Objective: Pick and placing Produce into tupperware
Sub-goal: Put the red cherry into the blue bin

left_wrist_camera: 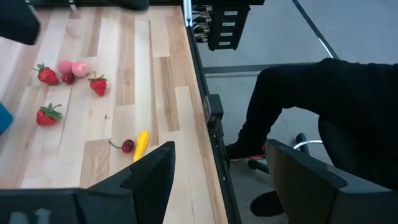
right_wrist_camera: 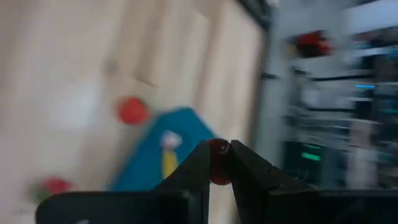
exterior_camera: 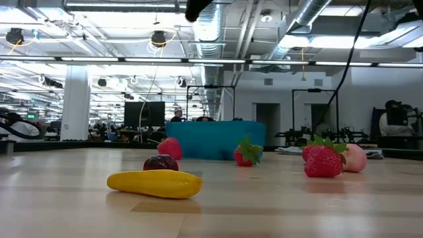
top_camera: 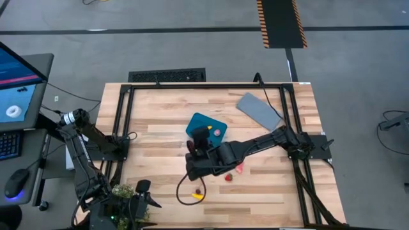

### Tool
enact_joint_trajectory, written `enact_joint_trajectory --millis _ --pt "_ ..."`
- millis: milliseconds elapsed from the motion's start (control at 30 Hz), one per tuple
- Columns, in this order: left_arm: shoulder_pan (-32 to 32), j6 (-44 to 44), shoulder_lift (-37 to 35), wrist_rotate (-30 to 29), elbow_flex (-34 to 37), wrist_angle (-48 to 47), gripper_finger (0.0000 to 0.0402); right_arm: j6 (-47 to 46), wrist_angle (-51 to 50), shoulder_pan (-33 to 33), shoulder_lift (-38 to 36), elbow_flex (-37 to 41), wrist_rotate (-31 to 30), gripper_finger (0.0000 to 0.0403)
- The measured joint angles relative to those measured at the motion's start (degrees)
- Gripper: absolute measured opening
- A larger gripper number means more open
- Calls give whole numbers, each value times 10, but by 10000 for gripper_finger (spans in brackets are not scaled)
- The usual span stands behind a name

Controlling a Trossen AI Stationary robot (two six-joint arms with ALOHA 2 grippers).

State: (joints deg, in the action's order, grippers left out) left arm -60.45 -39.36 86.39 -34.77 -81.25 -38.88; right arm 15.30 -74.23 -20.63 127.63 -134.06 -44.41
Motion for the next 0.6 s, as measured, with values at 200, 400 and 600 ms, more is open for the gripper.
enact_joint_trajectory --millis 200,400,600 --pt "0 -7 0 -1 0 -8 240 11 -34 -3 0 0 -84 72" --pt "0 -9 0 -1 0 -8 240 -33 -50 28 0 0 -12 72" --pt "0 -16 0 -1 0 -7 240 -87 -67 96 0 0 109 72"
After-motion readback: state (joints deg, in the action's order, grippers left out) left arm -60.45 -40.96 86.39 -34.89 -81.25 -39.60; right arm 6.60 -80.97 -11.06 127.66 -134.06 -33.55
